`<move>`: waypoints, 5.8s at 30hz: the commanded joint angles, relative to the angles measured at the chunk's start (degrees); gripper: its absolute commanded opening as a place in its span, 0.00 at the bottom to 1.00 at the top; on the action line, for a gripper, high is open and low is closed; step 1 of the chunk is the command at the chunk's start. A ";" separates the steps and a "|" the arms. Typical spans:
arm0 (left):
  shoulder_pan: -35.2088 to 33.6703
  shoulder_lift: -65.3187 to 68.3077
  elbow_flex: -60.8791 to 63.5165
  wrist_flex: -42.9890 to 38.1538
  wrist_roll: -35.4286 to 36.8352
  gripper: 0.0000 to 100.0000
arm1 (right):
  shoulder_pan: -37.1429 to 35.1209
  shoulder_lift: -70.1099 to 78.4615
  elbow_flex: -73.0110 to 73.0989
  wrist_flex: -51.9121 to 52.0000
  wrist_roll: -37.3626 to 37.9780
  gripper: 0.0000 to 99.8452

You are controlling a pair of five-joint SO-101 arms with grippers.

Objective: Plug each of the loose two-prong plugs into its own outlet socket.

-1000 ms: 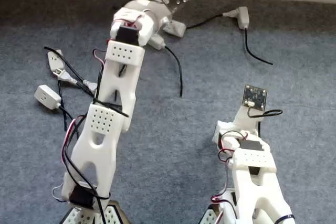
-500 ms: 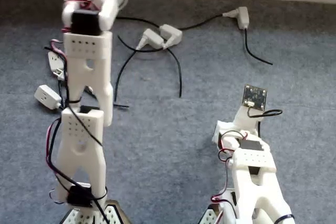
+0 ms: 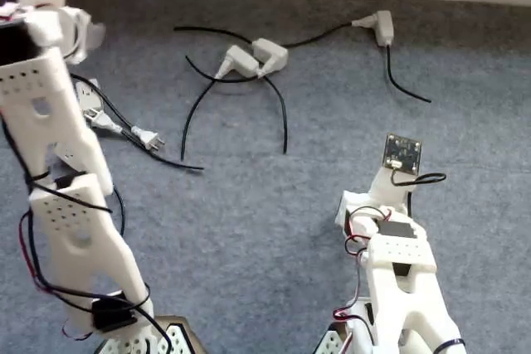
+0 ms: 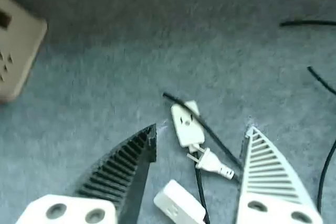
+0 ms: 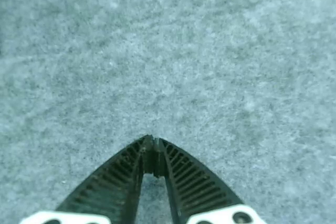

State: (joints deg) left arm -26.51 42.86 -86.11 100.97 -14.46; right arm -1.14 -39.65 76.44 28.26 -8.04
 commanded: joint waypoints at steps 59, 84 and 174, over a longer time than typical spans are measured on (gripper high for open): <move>-5.32 6.37 27.65 0.35 24.35 0.25 | -0.48 -0.66 0.75 -0.92 0.09 0.01; -10.15 6.64 34.95 0.26 24.18 0.25 | -0.57 -0.66 0.75 -0.92 0.09 0.01; 60.35 3.91 35.65 -2.46 38.51 0.16 | 26.07 -0.75 0.57 -8.75 -10.46 0.01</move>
State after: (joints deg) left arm 35.91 47.69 -45.76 95.34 23.52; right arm 26.20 -39.65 77.58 20.35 -17.98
